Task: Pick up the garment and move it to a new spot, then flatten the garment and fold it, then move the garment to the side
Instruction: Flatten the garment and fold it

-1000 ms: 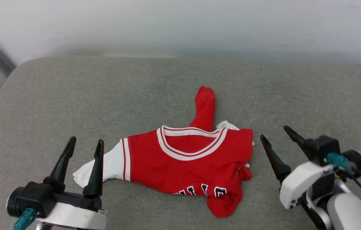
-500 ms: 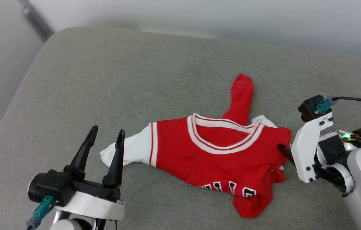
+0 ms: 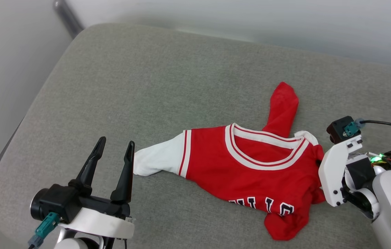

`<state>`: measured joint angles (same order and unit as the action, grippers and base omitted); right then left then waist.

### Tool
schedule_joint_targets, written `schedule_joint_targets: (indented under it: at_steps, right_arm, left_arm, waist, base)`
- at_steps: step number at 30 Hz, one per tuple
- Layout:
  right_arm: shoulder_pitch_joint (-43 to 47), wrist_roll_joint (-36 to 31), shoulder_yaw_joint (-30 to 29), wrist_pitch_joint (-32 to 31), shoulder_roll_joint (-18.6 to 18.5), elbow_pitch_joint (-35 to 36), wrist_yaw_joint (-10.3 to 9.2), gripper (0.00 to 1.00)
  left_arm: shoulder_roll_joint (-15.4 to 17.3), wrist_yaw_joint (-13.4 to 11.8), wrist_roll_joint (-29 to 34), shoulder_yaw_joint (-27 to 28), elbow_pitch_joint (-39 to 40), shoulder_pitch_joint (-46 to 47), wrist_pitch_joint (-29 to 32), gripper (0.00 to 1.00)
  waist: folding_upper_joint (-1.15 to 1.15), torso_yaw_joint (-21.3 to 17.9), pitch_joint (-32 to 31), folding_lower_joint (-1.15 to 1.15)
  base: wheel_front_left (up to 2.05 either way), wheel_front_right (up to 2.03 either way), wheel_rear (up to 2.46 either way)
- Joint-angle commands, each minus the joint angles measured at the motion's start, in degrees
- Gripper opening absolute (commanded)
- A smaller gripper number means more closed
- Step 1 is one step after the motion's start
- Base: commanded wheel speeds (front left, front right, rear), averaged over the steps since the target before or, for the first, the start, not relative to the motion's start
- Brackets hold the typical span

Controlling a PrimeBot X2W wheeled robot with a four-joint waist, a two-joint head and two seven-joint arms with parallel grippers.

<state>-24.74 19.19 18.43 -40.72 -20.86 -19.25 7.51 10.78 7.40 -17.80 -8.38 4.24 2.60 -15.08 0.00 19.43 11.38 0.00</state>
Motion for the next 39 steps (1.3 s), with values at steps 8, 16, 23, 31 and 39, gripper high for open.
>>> schedule_joint_targets:
  at_steps: [8, 16, 23, 31, 39]
  right_arm:
    - [4.70, -2.04, -4.90, 6.50, -0.51, 6.38, -0.05, 0.00]
    - [13.59, -9.78, -15.92, 2.01, -2.65, 18.88, -0.06, 0.00]
    - [19.19, -17.03, -23.09, -9.44, -5.00, 28.70, -0.04, 0.00]
    - [14.25, -15.26, -20.82, -13.95, -5.60, 22.74, -0.04, 0.00]
    - [7.48, -13.60, -17.02, -12.11, -4.71, 10.19, -0.04, 0.00]
  left_arm:
    - [0.61, 0.06, 0.38, 1.57, 0.11, -2.74, -0.14, 1.00]
    - [0.37, 0.06, 0.71, 2.83, 1.03, -4.73, -0.13, 1.00]
    - [-0.18, 0.06, 0.44, 1.96, 1.42, -4.11, -0.13, 1.00]
    - [0.09, 0.06, 0.01, -0.02, 0.56, -1.45, -0.13, 1.00]
    - [0.45, 0.07, -0.52, -1.04, -0.20, 0.52, -0.13, 1.00]
  waist:
    - [0.00, -6.04, -5.25, 0.00]
    - [0.00, -10.98, -7.66, 0.00]
    - [0.00, -10.94, -5.71, 0.00]
    - [0.00, -7.61, -1.80, 0.00]
    - [0.00, -5.37, 0.52, 0.00]
  base:
    - [0.00, 0.00, 0.00]
    - [0.00, 0.00, 0.00]
    - [0.00, 0.00, 0.00]
    - [0.00, 0.00, 0.00]
    - [0.00, 0.00, 0.00]
